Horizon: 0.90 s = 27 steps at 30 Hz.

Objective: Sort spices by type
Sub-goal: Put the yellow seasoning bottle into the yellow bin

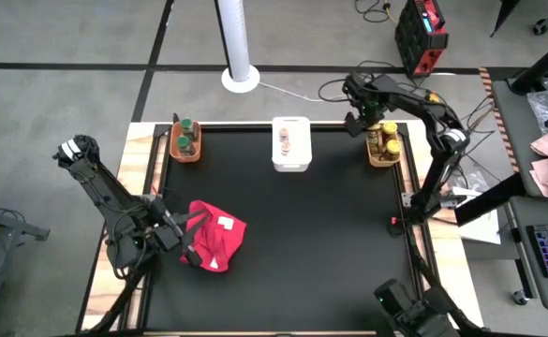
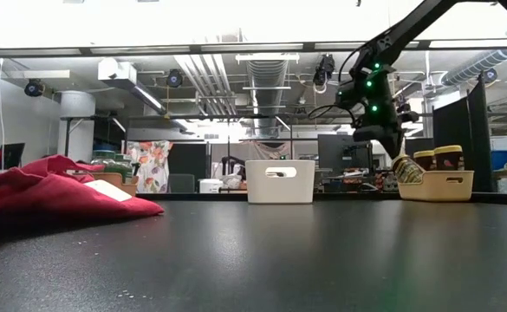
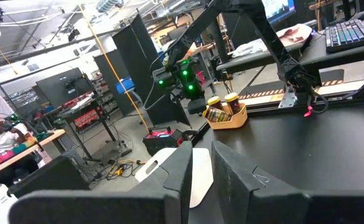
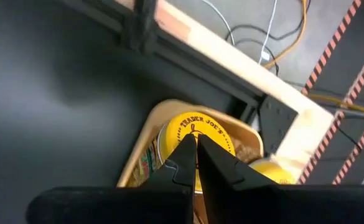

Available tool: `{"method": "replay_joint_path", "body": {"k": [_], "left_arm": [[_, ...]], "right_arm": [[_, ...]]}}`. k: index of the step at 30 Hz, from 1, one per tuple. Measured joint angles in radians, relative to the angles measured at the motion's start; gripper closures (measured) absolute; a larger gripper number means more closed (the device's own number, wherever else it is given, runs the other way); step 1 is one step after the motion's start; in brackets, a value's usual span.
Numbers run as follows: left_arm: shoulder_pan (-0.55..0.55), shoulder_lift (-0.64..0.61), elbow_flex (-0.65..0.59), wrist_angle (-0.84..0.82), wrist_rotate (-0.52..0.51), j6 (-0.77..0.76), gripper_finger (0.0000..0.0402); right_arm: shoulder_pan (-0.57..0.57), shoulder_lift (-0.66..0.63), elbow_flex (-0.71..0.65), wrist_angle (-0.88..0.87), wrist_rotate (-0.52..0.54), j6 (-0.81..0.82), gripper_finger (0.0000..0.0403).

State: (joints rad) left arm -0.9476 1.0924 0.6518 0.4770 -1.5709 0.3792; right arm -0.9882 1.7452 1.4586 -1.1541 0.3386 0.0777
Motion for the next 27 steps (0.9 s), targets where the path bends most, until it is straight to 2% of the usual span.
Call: {"method": "replay_joint_path", "body": {"k": [11, 24, 27], "left_arm": [[0.0, 0.0, 0.0, 0.0, 0.0, 0.0, 0.0357], [0.0, 0.0, 0.0, 0.0, 0.0, 0.0, 0.0357], [0.0, 0.0, 0.0, 0.0, 0.0, 0.0, 0.0357]], "right_arm": [[0.0, -0.011, 0.0, -0.121, 0.002, 0.018, 0.0394], [0.028, -0.086, 0.0, -0.227, -0.011, 0.067, 0.0394], [0.046, -0.105, 0.0, -0.235, -0.045, 0.081, 0.0394]]}}
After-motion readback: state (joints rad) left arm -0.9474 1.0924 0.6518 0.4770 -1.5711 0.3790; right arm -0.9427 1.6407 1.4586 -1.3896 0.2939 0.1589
